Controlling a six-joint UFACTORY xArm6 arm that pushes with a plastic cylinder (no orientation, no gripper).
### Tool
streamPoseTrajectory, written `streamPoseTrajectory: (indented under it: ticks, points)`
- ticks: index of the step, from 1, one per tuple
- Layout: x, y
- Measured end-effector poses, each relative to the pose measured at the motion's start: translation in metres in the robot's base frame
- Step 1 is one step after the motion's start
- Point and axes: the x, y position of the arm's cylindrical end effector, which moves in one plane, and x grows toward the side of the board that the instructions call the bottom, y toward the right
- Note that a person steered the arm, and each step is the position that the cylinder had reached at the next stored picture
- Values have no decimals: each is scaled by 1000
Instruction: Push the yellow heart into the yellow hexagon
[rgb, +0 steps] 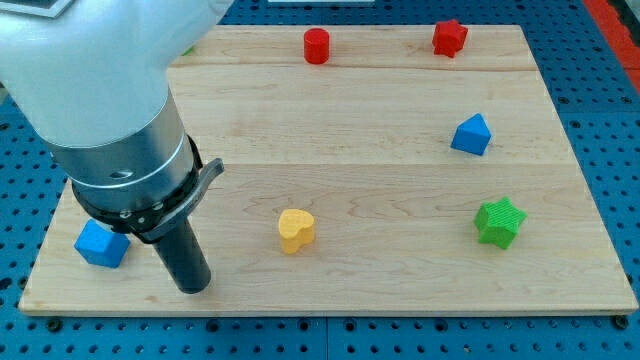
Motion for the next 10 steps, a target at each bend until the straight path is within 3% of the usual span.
streamPoseTrajectory:
  ticks: [2, 4, 6, 8, 10]
  points:
    - [12, 1]
    - [-1, 124]
    - [-62, 116]
    - [-69, 11]
    - [-116, -67]
